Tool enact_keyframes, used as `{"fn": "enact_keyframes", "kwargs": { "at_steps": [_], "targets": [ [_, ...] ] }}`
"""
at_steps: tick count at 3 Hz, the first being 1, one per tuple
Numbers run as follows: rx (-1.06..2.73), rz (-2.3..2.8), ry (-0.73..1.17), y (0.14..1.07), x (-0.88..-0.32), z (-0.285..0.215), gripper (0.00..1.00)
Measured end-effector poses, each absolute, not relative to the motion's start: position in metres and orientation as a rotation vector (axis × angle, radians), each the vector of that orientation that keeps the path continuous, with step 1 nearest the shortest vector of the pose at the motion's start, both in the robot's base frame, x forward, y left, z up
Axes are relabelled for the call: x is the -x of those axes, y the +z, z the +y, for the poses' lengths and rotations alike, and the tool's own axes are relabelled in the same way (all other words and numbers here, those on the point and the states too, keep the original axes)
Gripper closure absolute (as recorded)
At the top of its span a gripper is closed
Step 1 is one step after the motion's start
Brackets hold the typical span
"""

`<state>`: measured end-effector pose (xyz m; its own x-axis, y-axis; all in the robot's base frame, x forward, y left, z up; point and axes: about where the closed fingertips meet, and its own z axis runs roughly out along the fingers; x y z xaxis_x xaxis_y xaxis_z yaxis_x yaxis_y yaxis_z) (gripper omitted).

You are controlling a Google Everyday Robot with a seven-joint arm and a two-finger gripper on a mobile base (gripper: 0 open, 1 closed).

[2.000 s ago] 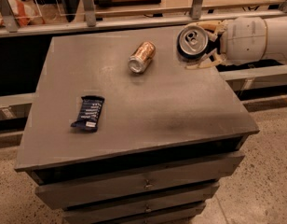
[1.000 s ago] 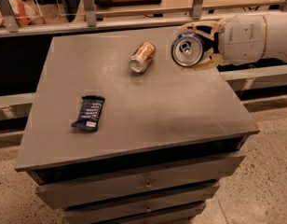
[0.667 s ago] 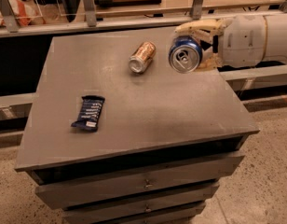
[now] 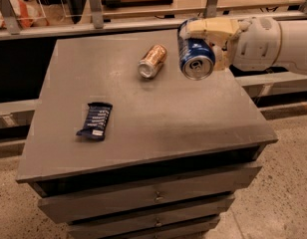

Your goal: Pick pepsi can

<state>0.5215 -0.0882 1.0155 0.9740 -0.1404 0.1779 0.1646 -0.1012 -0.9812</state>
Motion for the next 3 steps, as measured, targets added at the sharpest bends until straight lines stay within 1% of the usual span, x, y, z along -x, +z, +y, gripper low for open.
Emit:
{"fn": "enact_keyframes", "kwargs": {
  "at_steps": [1, 2, 3],
  "targets": [
    [1.653, -0.018, -0.255, 1.016, -0.521, -0.088, 1.00],
    [1.654, -0.110, -0.329, 1.018, -0.519, -0.087, 1.00],
    [1.647, -0.356, -0.459, 1.027, -0.511, -0.079, 1.00]
  ]
}}
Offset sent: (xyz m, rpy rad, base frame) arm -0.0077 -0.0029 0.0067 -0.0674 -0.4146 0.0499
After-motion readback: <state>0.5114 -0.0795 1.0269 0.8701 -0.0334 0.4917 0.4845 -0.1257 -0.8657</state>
